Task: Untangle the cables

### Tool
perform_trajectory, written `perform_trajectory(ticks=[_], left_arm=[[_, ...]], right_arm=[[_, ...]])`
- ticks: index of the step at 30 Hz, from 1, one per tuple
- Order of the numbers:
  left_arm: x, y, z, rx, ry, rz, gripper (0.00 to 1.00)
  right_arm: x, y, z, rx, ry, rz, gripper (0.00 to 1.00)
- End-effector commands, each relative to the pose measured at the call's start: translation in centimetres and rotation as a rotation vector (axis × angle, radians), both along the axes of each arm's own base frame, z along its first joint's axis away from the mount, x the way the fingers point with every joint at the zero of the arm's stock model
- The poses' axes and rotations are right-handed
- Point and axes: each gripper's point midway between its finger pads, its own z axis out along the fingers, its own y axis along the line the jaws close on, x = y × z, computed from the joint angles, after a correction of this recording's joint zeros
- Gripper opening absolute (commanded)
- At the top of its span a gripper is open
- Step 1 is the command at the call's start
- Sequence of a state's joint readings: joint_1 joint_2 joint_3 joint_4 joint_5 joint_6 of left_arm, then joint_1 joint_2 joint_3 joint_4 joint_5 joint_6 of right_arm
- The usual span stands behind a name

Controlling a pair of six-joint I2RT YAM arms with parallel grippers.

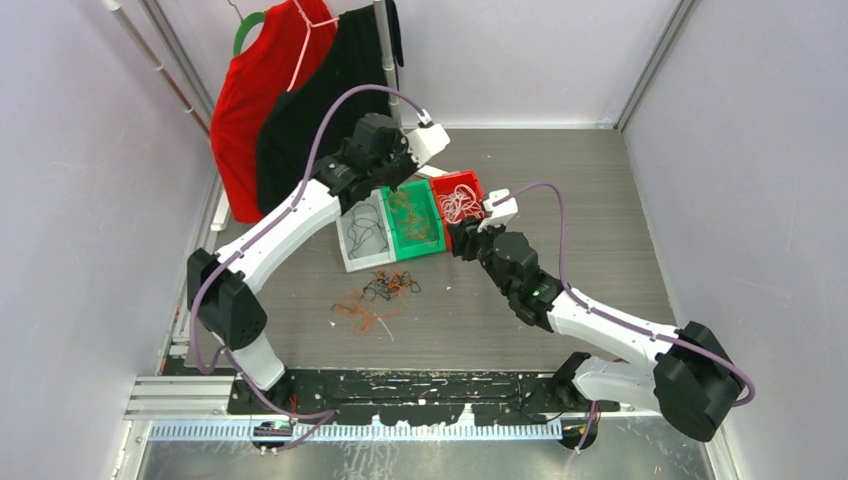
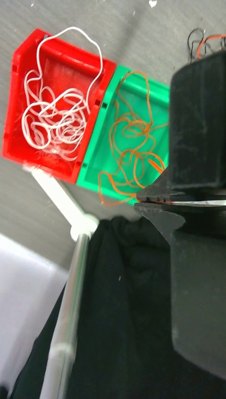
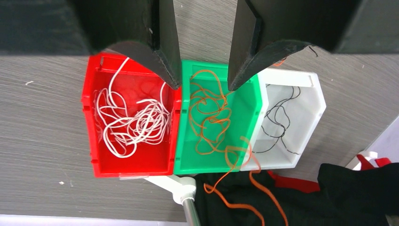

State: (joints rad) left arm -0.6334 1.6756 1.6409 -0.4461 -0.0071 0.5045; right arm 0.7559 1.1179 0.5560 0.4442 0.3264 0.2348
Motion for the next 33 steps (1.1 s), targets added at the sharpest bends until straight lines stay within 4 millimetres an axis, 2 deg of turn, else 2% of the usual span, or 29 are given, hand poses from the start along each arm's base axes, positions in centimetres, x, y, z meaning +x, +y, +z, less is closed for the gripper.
perform_trajectory(ticks=[1, 7, 12, 17, 22, 25, 28, 29, 30, 32, 33], left_arm=[[-0.7, -0.5, -2.9, -0.028, 0.134, 0.023, 0.00], [-0.6, -1.6, -7.4, -0.011, 0.254, 0.021, 0.00], [0.8, -2.1, -11.1, 0.028, 0.282, 0.030, 0.00], [2.1, -1.9, -14.6, 0.074, 0.286, 0.047, 0.00], [2.3, -1.8, -17.9, 0.095, 0.313, 0.059, 0.00], [2.4, -2.0, -19.0, 0.097, 0.322, 0.050, 0.00], [2.1, -2.5, -18.1, 0.075, 0.355, 0.036, 0.01], [1.9, -2.7, -17.4, 0.069, 0.365, 0.026, 0.10], [1.6, -2.8, -16.5, 0.060, 0.377, 0.011, 0.24], [0.8, -2.6, -14.9, 0.052, 0.412, -0.006, 0.61], [0.6, -2.5, -13.8, 0.041, 0.421, -0.011, 0.74]], right_arm=[[0.4, -1.6, 1.8, 0.026, -0.047, -0.067, 0.46], [0.5, -2.4, 1.7, 0.025, -0.044, -0.095, 0.44], [0.6, -2.9, 1.6, 0.020, -0.040, -0.111, 0.43], [0.5, -3.2, 1.2, 0.013, -0.030, -0.120, 0.42], [0.5, -3.2, 1.0, 0.012, -0.023, -0.117, 0.42], [0.4, -3.0, 1.3, 0.010, -0.025, -0.105, 0.41], [0.3, -2.6, 1.6, 0.000, -0.026, -0.080, 0.41], [0.3, -2.5, 1.8, -0.002, -0.029, -0.073, 0.42], [0.3, -2.5, 2.0, -0.007, -0.030, -0.071, 0.44], [0.2, -2.4, 2.2, -0.014, -0.030, -0.060, 0.48], [0.2, -2.3, 2.3, -0.018, -0.030, -0.050, 0.50]])
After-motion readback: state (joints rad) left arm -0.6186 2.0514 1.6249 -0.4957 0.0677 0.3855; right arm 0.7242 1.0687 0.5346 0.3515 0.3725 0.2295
